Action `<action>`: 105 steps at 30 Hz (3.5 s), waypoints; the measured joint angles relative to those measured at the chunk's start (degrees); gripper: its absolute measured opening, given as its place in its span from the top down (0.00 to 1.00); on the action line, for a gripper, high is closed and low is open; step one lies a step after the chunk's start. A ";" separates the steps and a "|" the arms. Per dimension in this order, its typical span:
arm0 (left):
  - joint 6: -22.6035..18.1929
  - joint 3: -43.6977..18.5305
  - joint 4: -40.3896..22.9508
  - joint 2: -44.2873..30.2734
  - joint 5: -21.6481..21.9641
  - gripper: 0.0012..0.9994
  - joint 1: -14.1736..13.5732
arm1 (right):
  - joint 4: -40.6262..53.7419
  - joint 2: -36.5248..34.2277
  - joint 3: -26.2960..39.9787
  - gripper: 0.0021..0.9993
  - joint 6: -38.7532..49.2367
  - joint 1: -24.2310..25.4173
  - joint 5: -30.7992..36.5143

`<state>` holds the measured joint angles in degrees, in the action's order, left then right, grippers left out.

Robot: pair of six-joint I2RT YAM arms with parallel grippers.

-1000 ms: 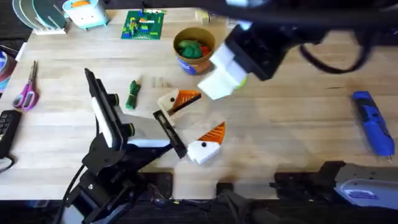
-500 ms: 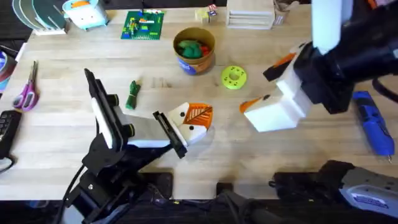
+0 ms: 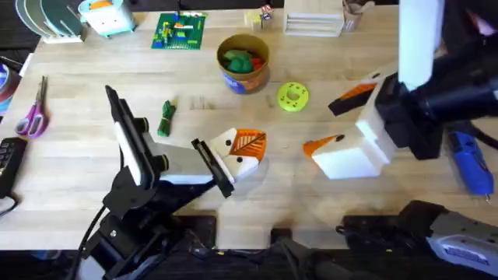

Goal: Pick up the gripper from the table and insert it into the empty holder that is missing its gripper. Then pick up a screw, insert it into the mounting hole, and use the screwdriver to tighten it. Finally, clean up the table by picking up the vegetable and placing it into the bucket.

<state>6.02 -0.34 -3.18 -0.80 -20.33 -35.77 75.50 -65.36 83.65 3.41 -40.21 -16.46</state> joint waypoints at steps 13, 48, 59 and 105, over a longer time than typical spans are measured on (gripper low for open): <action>0.02 0.00 0.00 0.00 0.02 0.99 0.00 | 1.77 6.34 -13.74 0.05 4.58 37.42 2.53; 0.00 0.00 -0.04 0.00 1.57 0.99 0.00 | -20.88 -17.49 -21.04 0.05 47.44 84.11 16.27; 0.00 0.00 -0.04 0.00 1.72 0.99 0.00 | -25.49 -26.21 -21.04 0.05 52.67 84.17 19.29; 0.00 0.00 -0.04 0.00 1.74 0.99 0.00 | -28.57 -32.94 -21.17 0.13 45.35 86.20 17.98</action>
<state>6.02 -0.34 -3.22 -0.80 -18.59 -35.77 46.92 -98.30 62.48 48.75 46.00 1.52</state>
